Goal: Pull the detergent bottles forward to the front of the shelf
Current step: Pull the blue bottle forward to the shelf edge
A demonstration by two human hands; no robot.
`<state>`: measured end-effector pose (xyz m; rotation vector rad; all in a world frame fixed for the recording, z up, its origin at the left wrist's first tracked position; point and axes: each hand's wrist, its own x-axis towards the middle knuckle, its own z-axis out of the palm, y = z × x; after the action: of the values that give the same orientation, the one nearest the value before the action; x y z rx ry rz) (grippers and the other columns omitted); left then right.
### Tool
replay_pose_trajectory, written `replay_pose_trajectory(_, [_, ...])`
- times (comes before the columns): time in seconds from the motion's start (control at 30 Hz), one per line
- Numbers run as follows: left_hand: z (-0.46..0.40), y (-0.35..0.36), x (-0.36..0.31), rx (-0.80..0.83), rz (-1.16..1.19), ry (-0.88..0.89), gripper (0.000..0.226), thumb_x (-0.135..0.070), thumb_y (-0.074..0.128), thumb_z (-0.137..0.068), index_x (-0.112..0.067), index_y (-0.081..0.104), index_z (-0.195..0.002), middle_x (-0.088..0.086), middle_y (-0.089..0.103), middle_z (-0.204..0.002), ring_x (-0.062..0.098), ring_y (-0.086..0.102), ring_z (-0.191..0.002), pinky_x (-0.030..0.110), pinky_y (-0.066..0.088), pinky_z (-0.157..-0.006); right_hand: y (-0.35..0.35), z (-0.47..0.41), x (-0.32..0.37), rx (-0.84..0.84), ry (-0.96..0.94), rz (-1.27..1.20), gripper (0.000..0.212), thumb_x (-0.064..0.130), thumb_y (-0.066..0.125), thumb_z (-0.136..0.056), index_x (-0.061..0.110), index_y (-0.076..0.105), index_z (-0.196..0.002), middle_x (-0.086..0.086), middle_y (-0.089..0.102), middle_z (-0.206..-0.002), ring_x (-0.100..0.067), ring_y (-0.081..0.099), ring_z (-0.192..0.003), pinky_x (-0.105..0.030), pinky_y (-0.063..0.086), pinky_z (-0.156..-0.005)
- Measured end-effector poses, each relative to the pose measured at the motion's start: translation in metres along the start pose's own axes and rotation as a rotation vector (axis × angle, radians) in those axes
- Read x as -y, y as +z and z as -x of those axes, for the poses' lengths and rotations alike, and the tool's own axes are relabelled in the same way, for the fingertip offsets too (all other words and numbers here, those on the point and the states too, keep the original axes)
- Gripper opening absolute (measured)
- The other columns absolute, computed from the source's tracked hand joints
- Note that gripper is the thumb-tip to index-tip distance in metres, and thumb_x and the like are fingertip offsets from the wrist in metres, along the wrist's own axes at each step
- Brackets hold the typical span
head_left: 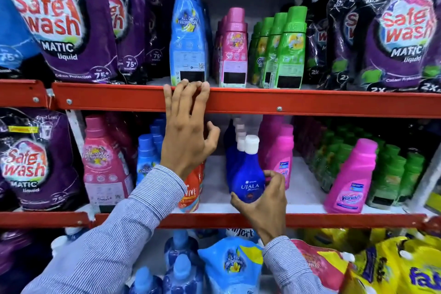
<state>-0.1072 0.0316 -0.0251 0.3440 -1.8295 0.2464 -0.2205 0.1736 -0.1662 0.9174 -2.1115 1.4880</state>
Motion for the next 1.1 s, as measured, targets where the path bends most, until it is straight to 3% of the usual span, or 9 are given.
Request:
replay_pose_trajectory(0.33, [0.000, 0.001, -0.001, 0.022, -0.030, -0.002, 0.077, -0.011, 0.061, -0.074, -0.007, 0.043, -0.149, 0.017, 0.049, -0.145, 0.035, 0.034, -0.145, 0.057, 0.007, -0.129, 0.037, 0.010, -0.021, 0.082, 0.092, 0.014, 0.080, 0.044, 0.084, -0.046, 0.013, 0.043, -0.108, -0.001, 0.047, -0.104, -0.025, 0.055, -0.097, -0.037, 0.052, -0.080])
replay_pose_trajectory(0.6, [0.000, 0.001, -0.003, 0.036, -0.047, -0.010, 0.078, -0.011, 0.061, -0.074, -0.006, 0.042, -0.150, 0.018, 0.048, -0.147, 0.037, 0.032, -0.147, 0.057, 0.005, -0.129, 0.038, 0.010, -0.031, 0.110, 0.071, -0.011, 0.082, 0.047, 0.087, -0.050, 0.015, 0.040, -0.110, 0.004, 0.042, -0.105, -0.020, 0.051, -0.101, -0.033, 0.051, -0.087])
replay_pose_trajectory(0.73, [0.005, -0.005, -0.010, 0.100, -0.079, -0.033, 0.086, -0.020, 0.061, -0.074, -0.008, 0.035, -0.155, 0.018, 0.035, -0.161, 0.040, 0.019, -0.156, 0.062, 0.007, -0.128, 0.023, 0.018, -0.039, 0.127, 0.057, -0.073, 0.084, 0.056, 0.085, -0.055, 0.019, 0.040, -0.116, 0.006, 0.043, -0.109, -0.014, 0.048, -0.104, -0.026, 0.047, -0.088])
replay_pose_trajectory(0.8, [0.017, -0.008, -0.020, 0.111, -0.076, -0.053, 0.087, -0.027, 0.061, -0.075, -0.012, 0.033, -0.156, 0.017, 0.028, -0.166, 0.039, 0.014, -0.157, 0.062, 0.008, -0.128, 0.006, 0.023, -0.046, 0.084, 0.038, -0.100, 0.075, 0.061, 0.079, -0.063, 0.026, 0.041, -0.117, 0.009, 0.043, -0.109, -0.003, 0.048, -0.101, -0.013, 0.042, -0.083])
replay_pose_trajectory(0.87, [0.040, -0.009, -0.034, 0.124, -0.033, -0.031, 0.084, -0.031, 0.061, -0.078, -0.014, 0.035, -0.156, 0.016, 0.030, -0.165, 0.037, 0.019, -0.157, 0.060, 0.013, -0.128, -0.015, 0.026, -0.057, 0.007, 0.010, -0.106, 0.058, 0.057, 0.073, -0.072, 0.028, 0.045, -0.114, 0.009, 0.046, -0.107, 0.001, 0.049, -0.101, -0.009, 0.039, -0.081])
replay_pose_trajectory(0.97, [0.091, 0.000, -0.063, 0.203, 0.083, 0.053, 0.077, -0.030, 0.064, -0.078, -0.012, 0.044, -0.150, 0.012, 0.047, -0.154, 0.033, 0.038, -0.148, 0.054, 0.026, -0.125, -0.050, 0.024, -0.078, -0.151, 0.004, -0.088, 0.039, 0.042, 0.065, -0.078, 0.023, 0.050, -0.108, 0.004, 0.051, -0.103, -0.013, 0.052, -0.094, -0.009, 0.036, -0.084])
replay_pose_trajectory(1.1, [0.159, 0.023, -0.099, 0.442, 0.160, 0.095, 0.073, -0.031, 0.064, -0.076, -0.009, 0.052, -0.144, 0.008, 0.060, -0.144, 0.029, 0.053, -0.139, 0.050, 0.034, -0.116, -0.083, 0.010, -0.103, -0.344, 0.114, -0.009, 0.046, 0.031, 0.070, -0.074, 0.010, 0.051, -0.111, -0.011, 0.053, -0.106, -0.026, 0.050, -0.100, -0.024, 0.036, -0.091])
